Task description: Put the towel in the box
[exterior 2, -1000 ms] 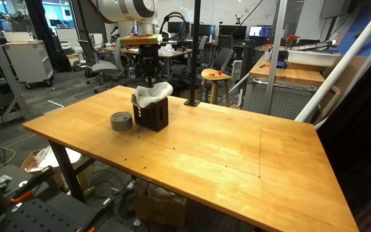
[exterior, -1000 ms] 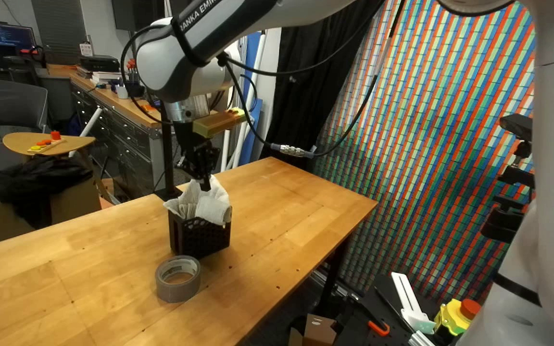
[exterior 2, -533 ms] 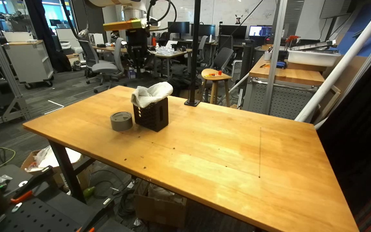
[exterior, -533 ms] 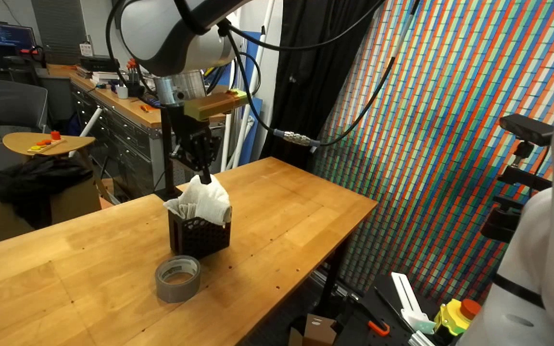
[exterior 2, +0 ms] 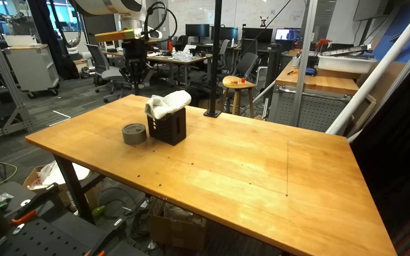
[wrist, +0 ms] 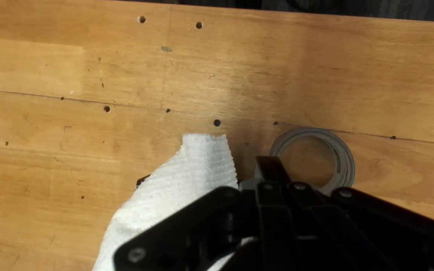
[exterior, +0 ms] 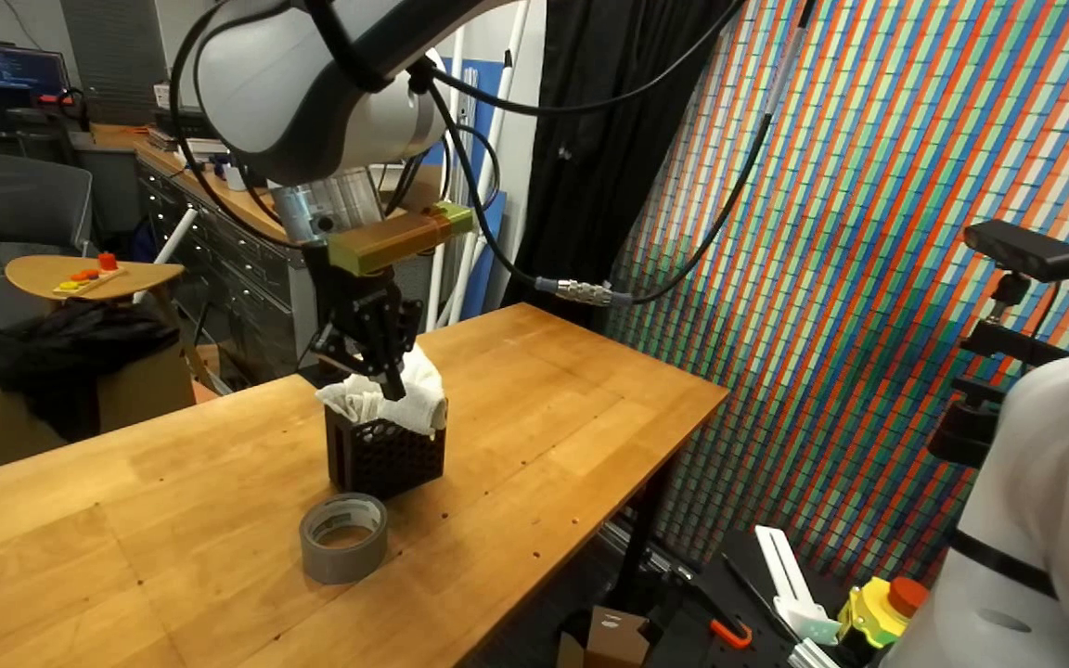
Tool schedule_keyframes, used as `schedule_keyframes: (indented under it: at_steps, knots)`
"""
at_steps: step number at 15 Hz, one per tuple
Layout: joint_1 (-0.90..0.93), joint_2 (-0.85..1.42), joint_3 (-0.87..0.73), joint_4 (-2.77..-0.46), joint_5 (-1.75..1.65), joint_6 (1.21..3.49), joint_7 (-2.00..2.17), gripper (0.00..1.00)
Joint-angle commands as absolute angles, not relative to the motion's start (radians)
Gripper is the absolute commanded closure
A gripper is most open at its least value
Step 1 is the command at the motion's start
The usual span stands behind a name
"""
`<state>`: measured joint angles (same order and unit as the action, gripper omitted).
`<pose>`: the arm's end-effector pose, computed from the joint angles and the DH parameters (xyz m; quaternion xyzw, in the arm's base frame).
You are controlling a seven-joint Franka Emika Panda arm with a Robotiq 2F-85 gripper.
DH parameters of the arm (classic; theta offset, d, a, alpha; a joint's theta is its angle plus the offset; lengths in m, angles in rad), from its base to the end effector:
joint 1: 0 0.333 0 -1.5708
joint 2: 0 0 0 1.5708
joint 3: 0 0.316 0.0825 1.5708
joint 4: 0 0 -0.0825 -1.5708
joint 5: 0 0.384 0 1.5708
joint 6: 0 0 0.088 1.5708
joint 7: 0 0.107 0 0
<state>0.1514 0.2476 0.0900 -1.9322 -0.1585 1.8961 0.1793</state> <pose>0.5611 0.1244 0.3408 0.9861 0.0665 -0.1246 0.0876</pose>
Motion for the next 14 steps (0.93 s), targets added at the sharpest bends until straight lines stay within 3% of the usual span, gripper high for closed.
schedule_keyframes:
  at_steps: [1,14]
  knots:
    - [0.142,0.22,0.082,-1.979,-0.16,1.921,0.181,0.99]
    - [0.098,0.288,0.055,-1.941,-0.174,2.013,0.093,0.99]
